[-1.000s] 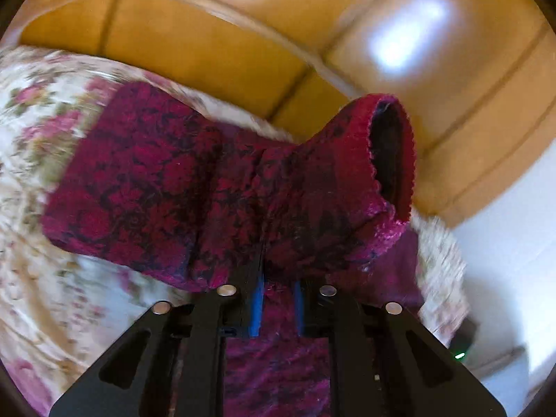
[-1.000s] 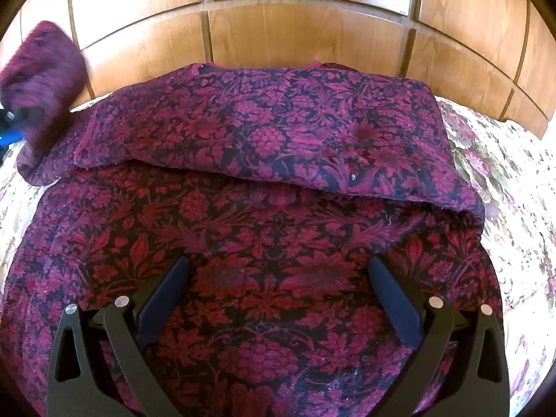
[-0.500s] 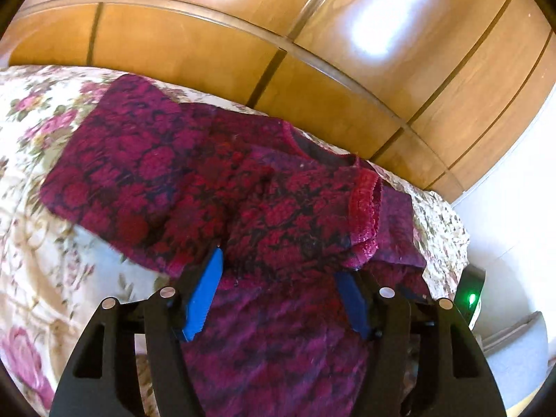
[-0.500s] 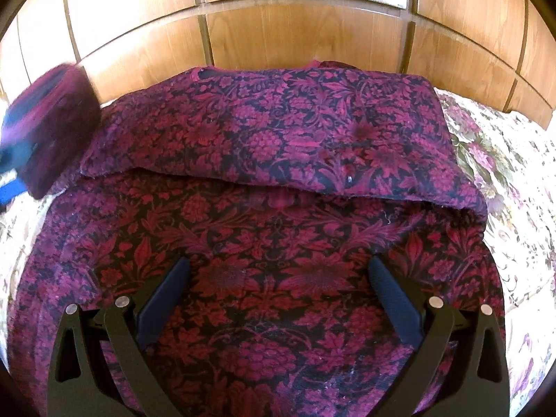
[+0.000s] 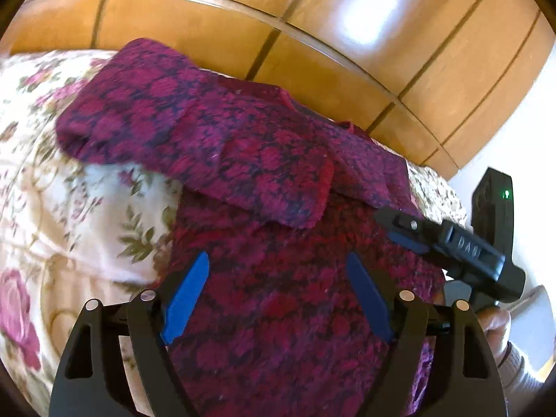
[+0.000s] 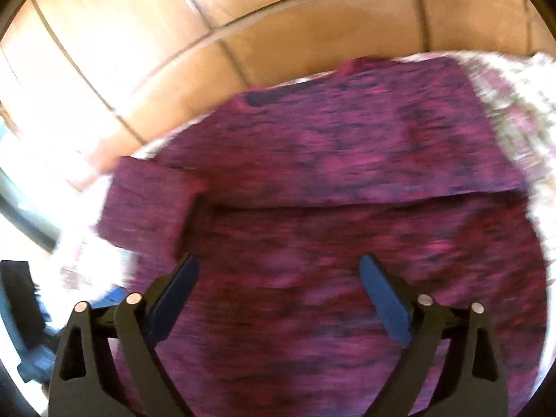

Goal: Fold small clothes
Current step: 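Grasp the sleeve cuff with the right gripper and lay it over the body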

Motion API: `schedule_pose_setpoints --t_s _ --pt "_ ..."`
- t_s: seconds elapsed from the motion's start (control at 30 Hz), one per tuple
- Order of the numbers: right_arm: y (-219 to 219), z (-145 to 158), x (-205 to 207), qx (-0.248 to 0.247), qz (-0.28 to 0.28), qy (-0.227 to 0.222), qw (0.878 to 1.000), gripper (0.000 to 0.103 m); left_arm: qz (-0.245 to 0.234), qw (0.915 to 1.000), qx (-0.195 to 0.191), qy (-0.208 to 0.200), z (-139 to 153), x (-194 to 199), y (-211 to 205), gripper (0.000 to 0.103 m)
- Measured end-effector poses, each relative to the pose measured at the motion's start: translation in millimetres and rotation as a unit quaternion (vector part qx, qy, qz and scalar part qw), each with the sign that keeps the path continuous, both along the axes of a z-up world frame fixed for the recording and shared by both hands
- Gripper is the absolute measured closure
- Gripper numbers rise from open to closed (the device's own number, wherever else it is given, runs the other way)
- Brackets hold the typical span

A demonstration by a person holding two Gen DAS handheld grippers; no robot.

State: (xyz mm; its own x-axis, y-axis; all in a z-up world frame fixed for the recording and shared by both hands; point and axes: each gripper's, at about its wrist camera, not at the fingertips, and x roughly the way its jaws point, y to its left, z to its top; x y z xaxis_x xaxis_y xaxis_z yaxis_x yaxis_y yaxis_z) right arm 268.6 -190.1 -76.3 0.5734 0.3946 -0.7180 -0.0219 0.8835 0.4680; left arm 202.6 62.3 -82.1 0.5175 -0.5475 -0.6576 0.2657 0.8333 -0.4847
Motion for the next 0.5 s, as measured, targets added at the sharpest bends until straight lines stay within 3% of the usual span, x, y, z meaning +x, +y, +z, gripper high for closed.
schedule_pose_setpoints --t_s 0.1,0.23,0.27,0.3,0.33,0.5 --pt "32.2 -2.9 14.7 0.008 0.029 0.006 1.0 0.025 0.015 0.9999 -0.006 -0.002 -2.1 -10.1 11.8 0.023" --pt "74.2 -14.0 42.5 -0.025 0.052 0.026 0.998 0.038 0.025 0.9997 -0.003 0.005 -8.6 -15.7 15.4 0.023" --pt "79.3 -13.8 45.6 -0.039 0.058 0.024 0.997 0.059 0.028 0.9996 0.0 0.006 -9.9 -16.7 16.3 0.023" --pt "84.0 -10.9 49.0 -0.045 0.068 0.024 0.996 0.088 0.031 0.9995 0.003 0.007 -11.1 -17.0 16.8 0.023" --pt "88.0 -3.7 50.1 -0.054 0.071 0.02 0.996 0.091 0.036 0.9993 0.005 0.009 -12.7 -18.6 20.0 0.023" --pt "76.0 69.0 28.4 -0.105 0.067 -0.094 0.988 0.094 0.049 0.9985 0.003 0.024 -19.2 -18.9 29.1 0.023"
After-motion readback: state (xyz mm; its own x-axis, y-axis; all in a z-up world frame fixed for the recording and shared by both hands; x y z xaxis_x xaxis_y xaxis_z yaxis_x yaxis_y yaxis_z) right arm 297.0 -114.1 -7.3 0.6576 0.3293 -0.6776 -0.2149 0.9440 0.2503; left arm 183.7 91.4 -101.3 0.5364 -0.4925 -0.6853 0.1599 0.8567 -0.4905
